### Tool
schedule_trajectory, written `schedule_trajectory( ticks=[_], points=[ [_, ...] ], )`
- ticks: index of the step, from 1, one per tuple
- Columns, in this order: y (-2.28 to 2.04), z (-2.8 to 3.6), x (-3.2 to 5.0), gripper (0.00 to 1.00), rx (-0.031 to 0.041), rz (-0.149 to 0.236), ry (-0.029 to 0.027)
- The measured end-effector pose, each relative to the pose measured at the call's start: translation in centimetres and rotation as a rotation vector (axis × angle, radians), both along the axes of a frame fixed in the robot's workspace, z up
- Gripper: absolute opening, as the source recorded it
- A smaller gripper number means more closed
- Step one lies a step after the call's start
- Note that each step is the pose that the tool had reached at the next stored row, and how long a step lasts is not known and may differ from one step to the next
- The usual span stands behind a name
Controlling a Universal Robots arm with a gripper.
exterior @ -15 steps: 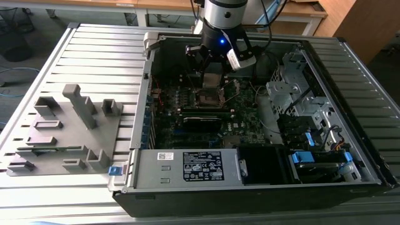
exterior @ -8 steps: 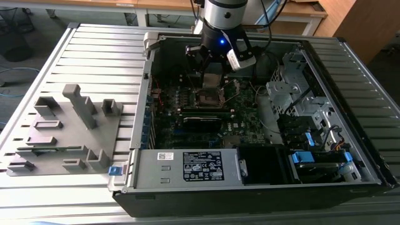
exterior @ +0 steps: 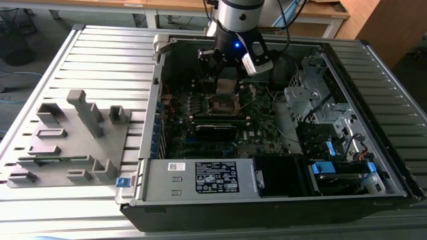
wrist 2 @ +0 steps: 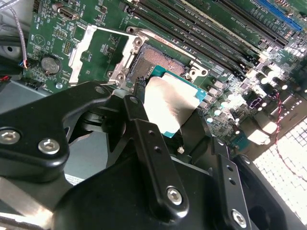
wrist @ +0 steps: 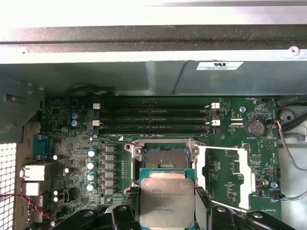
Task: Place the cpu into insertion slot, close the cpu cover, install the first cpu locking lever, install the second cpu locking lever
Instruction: 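Place the cpu into insertion slot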
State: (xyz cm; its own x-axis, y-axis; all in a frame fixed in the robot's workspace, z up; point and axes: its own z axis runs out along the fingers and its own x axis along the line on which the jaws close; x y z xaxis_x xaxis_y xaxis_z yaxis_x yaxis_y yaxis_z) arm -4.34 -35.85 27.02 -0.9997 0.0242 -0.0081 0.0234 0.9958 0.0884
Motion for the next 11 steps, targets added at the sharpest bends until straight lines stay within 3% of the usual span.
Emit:
schedule_trajectory(
  ticks=[11],
  points=[
    [0.00,-0.21,0.00,0.54,-0.0002,0.000,-0.0001]
  ],
)
